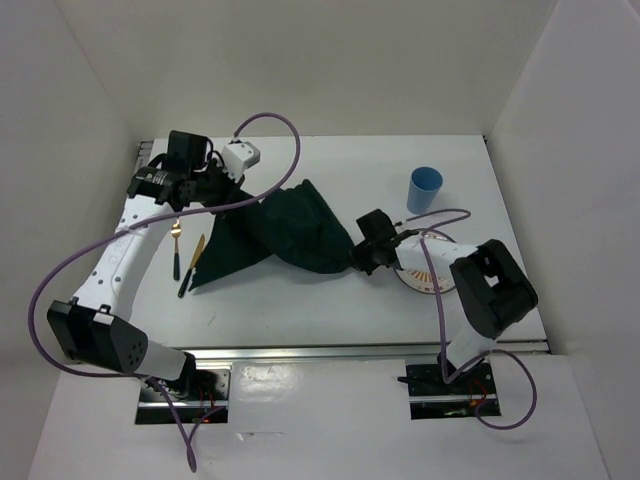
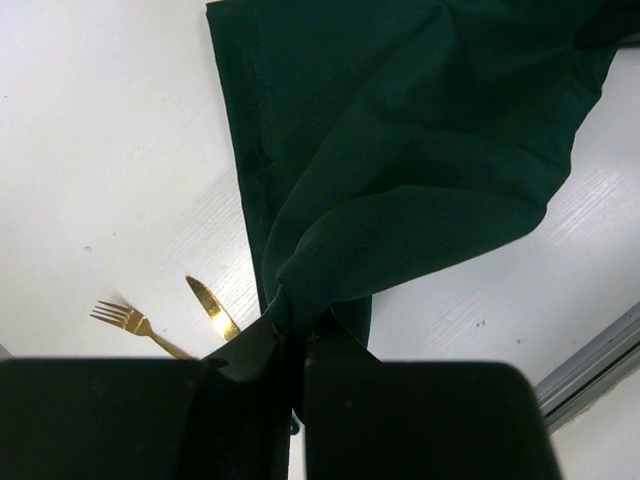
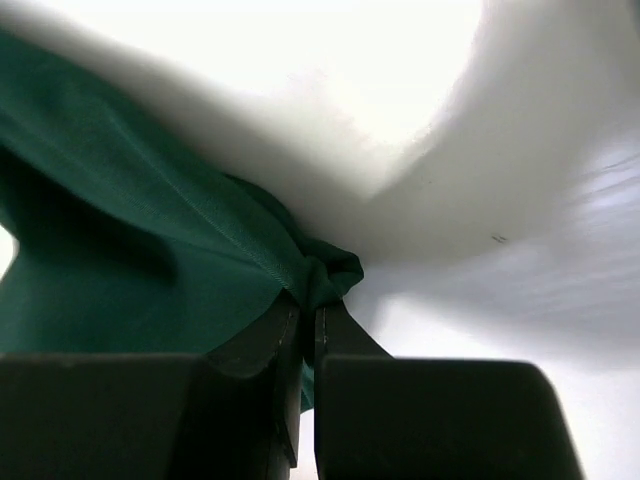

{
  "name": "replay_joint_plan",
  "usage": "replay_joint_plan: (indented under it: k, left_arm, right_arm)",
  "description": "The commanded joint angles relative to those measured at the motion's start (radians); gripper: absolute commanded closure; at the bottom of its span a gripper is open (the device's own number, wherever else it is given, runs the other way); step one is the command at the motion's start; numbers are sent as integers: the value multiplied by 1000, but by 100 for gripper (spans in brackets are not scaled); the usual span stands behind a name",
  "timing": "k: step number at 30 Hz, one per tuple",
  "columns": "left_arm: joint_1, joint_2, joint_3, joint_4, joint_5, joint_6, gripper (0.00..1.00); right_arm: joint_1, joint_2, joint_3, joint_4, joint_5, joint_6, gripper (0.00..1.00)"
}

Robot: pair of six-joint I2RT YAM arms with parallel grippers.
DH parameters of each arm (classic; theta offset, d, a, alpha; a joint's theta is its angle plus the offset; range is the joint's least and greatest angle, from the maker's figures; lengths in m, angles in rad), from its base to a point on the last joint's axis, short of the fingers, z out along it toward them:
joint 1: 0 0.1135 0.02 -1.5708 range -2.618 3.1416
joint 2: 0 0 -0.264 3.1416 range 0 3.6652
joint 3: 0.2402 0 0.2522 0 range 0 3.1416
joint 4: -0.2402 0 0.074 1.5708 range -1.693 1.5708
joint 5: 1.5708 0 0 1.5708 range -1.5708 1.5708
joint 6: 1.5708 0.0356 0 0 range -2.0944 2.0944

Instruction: Set the dinner table for one person

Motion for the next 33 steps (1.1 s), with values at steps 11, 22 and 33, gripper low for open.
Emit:
replay_joint_plan:
  k: [11,22,33]
  left_arm:
    - [67,-185,227,-89,1,-51,100]
    - [90,-308,227,-192,-121,-207,100]
    - [123,-132,33,-83,-45,-336,100]
  right_arm:
    - [58,-540,369,-366,392,-632,100]
    - [69,-603,677,-785,269,-694,100]
    - [69,-368,607,-736,180,-735,100]
